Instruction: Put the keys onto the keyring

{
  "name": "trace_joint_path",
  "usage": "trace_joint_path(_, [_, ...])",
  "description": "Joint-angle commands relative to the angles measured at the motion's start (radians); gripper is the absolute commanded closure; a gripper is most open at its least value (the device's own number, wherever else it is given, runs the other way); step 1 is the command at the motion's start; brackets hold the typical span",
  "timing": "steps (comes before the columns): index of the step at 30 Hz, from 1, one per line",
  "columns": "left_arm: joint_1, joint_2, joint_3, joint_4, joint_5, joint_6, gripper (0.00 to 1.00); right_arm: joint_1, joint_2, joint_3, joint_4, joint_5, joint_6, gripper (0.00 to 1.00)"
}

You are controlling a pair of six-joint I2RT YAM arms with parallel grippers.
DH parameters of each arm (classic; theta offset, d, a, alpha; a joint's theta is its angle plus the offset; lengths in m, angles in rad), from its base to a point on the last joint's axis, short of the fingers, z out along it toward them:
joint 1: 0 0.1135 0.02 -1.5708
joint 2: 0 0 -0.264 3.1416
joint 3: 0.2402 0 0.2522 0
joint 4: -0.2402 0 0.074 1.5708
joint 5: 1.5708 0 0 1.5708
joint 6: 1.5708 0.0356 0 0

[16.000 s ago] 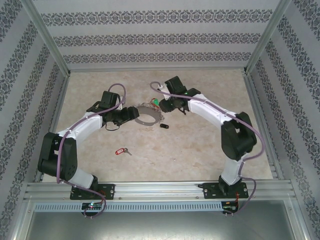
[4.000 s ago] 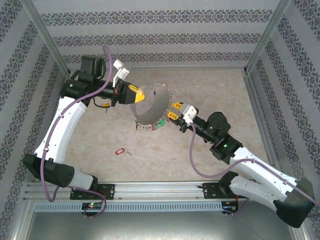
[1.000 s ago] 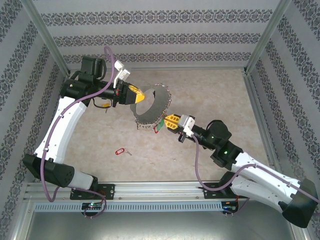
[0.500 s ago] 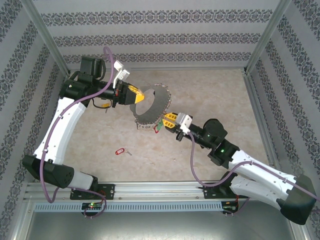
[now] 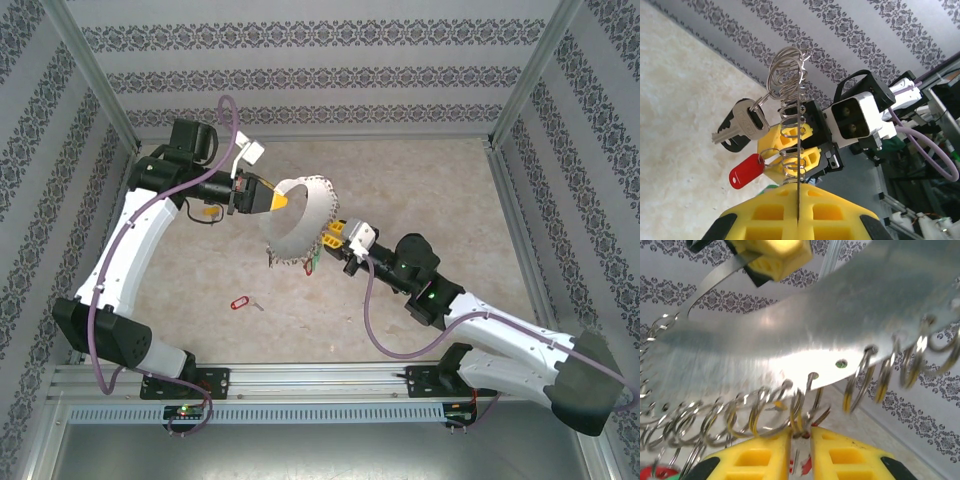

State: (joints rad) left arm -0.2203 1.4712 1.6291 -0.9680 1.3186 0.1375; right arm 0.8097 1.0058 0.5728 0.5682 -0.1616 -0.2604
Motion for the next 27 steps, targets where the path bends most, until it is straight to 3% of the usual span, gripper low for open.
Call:
trace_joint_path(1, [0.007, -0.015, -0.052, 0.07, 0.023, -0.142, 1.0, 0.008, 0.005, -0.007, 0.087, 0.002, 0.019, 0.82])
trace_joint_path(9, [0.02, 0.012, -0.129, 0.215, 0.051, -0.336, 1.0, -0.013, -0.013, -0.083, 0.099, 0.017, 0.029, 0.79])
trace_joint_path(27, [0.036, 0.083, -0.127, 0.207, 0.122, -0.345, 1.0, -0.089, -0.101, -0.177, 0.112, -0.028, 0.04, 0.76])
